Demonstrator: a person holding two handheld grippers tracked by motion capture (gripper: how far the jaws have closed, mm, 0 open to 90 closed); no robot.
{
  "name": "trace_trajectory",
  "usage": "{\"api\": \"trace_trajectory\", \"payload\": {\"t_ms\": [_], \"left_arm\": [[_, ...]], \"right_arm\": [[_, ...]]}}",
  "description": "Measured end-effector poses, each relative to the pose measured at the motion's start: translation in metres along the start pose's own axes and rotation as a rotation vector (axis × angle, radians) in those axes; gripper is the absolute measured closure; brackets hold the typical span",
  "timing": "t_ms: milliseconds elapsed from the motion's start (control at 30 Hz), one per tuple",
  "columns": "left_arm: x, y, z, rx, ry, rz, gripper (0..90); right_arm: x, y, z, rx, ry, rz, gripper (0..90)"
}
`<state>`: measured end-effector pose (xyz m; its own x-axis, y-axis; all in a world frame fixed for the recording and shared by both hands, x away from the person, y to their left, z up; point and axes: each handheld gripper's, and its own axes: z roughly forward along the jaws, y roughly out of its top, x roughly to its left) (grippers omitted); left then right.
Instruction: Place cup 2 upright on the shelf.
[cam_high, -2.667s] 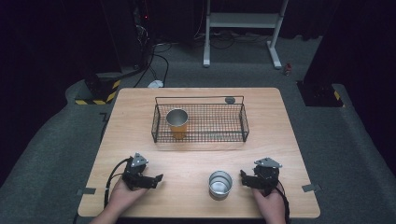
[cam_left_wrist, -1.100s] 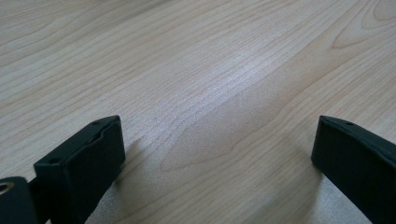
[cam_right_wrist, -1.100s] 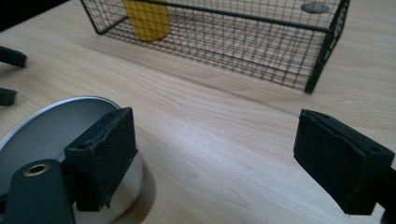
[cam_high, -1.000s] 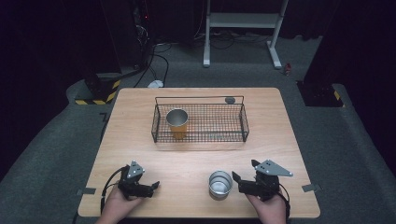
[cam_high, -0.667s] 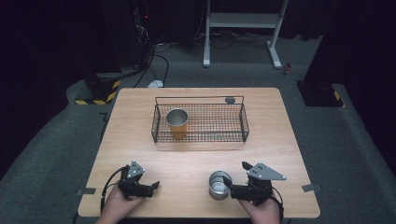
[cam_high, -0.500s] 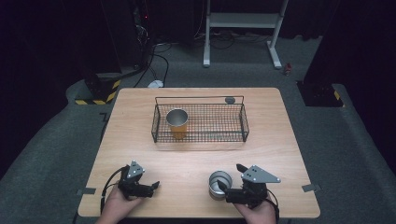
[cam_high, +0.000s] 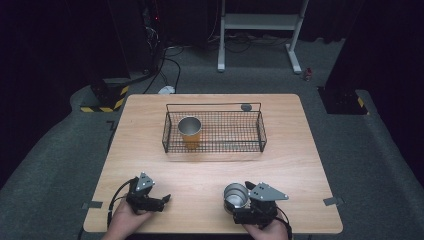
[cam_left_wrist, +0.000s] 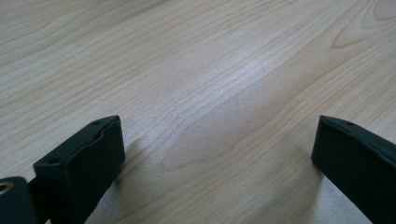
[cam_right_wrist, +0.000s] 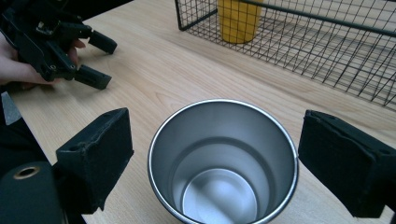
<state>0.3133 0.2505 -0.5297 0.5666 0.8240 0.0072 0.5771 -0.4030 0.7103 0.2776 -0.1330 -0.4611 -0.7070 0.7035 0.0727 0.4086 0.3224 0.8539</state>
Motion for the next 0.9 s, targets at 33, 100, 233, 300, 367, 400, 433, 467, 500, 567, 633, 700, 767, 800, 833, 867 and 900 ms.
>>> {"api": "trace_trajectory", "payload": {"t_ms": [33,100,233,300,367,400,433,467,500,567,633,700,767,800,833,867,900], "left_arm": [[0.0,0.0,0.0,0.0,0.0,0.0,2.9],[0.0,0.0,0.0,0.001,0.0,0.0,2.9],[0.0,0.0,0.0,0.003,0.001,0.002,2.8],[0.0,0.0,0.0,0.003,0.001,0.001,2.7],[0.0,0.0,0.0,0.003,0.001,0.001,2.7],[0.0,0.0,0.0,0.003,0.002,0.0,2.7],[0.0,0.0,0.0,0.003,0.002,0.0,2.7],[0.0,0.0,0.0,0.003,0.002,0.0,2.7],[0.0,0.0,0.0,0.003,0.002,0.0,2.7],[0.0,0.0,0.0,0.003,0.002,0.0,2.7],[0.0,0.0,0.0,0.003,0.002,0.0,2.7],[0.0,0.0,0.0,0.003,0.002,0.0,2.7],[0.0,0.0,0.0,0.003,0.002,0.0,2.7],[0.0,0.0,0.0,0.003,0.002,0.0,2.7],[0.0,0.0,0.0,0.003,0.002,0.0,2.7],[0.0,0.0,0.0,0.002,0.002,0.0,2.7],[0.0,0.0,0.0,0.002,0.002,0.0,2.7]], "right_arm": [[0.0,0.0,0.001,0.007,-0.004,-0.001,8.7],[0.001,-0.002,0.002,0.003,-0.011,-0.007,8.7],[0.001,-0.003,0.002,0.006,-0.022,-0.013,8.7],[0.0,-0.006,0.005,0.024,-0.023,-0.011,8.7],[0.0,-0.008,0.008,0.034,-0.021,-0.012,8.7],[0.0,-0.009,0.008,0.037,-0.022,-0.013,8.7],[0.0,-0.009,0.01,0.041,-0.021,-0.012,8.7],[0.0,-0.009,0.01,0.041,-0.021,-0.012,8.7],[0.0,-0.011,0.012,0.05,-0.019,-0.013,8.8],[0.0,-0.012,0.013,0.051,-0.022,-0.014,8.8],[0.001,-0.013,0.015,0.054,-0.023,-0.013,8.8],[0.0,-0.014,0.017,0.062,-0.019,-0.012,8.9],[0.0,-0.016,0.019,0.068,-0.016,-0.016,8.9],[0.0,-0.017,0.021,0.08,-0.016,-0.016,8.9],[0.0,-0.018,0.022,0.082,-0.013,-0.016,9.0],[0.0,-0.018,0.024,0.083,-0.01,-0.017,9.0],[0.0,-0.019,0.024,0.084,-0.012,-0.013,9.0]]}}
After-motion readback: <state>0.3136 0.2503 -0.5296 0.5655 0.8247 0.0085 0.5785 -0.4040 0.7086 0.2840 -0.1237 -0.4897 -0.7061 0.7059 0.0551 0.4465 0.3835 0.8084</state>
